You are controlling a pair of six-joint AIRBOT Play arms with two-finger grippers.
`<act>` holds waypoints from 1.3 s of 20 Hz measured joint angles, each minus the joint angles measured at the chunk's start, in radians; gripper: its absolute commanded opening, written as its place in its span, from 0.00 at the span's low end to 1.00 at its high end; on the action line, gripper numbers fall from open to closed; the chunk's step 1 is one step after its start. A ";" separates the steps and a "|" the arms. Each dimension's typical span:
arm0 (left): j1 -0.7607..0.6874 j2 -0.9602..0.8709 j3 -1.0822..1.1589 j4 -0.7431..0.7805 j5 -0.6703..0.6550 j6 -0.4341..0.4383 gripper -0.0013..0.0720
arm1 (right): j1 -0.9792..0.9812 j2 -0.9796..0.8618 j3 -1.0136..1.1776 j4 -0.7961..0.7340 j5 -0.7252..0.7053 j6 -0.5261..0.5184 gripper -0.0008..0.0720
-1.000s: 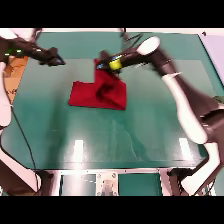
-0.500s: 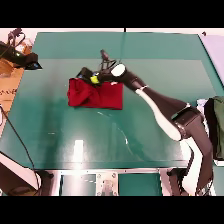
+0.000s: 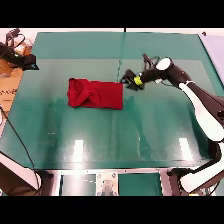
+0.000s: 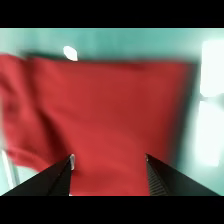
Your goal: Fold the shirts.
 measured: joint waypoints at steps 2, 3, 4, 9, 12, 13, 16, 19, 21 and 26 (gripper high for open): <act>0.001 0.000 0.000 0.025 0.002 0.000 0.05 | -0.019 0.000 -0.062 -0.009 -0.001 0.002 0.72; 0.001 0.000 0.000 0.032 0.005 0.000 0.05 | -0.019 -0.010 -0.080 0.001 -0.005 -0.002 0.72; 0.000 0.000 0.000 0.038 0.005 -0.001 0.05 | -0.016 -0.026 -0.096 0.016 -0.018 -0.017 0.73; 0.000 0.000 0.000 0.053 0.005 -0.002 0.05 | 0.039 -0.106 -0.111 0.251 -0.104 -0.148 0.71; 0.001 0.000 0.000 0.055 0.005 -0.004 0.05 | 0.080 -0.151 -0.084 0.340 -0.148 -0.194 0.14; 0.000 0.000 0.000 0.055 0.003 -0.007 0.05 | 0.090 -0.160 -0.072 0.359 -0.160 -0.202 0.04; 0.001 0.000 0.000 0.055 0.000 -0.010 0.05 | 0.102 -0.169 -0.003 0.413 -0.167 -0.218 0.04; 0.001 0.000 0.000 0.055 -0.006 -0.010 0.05 | 0.072 -0.148 0.092 0.432 -0.123 -0.224 0.04; 0.001 0.000 0.000 0.055 -0.009 -0.010 0.05 | 0.020 -0.100 0.143 0.423 -0.084 -0.227 0.04; 0.001 0.000 0.000 0.056 -0.014 -0.010 0.05 | -0.226 0.088 0.190 0.402 0.043 -0.201 0.04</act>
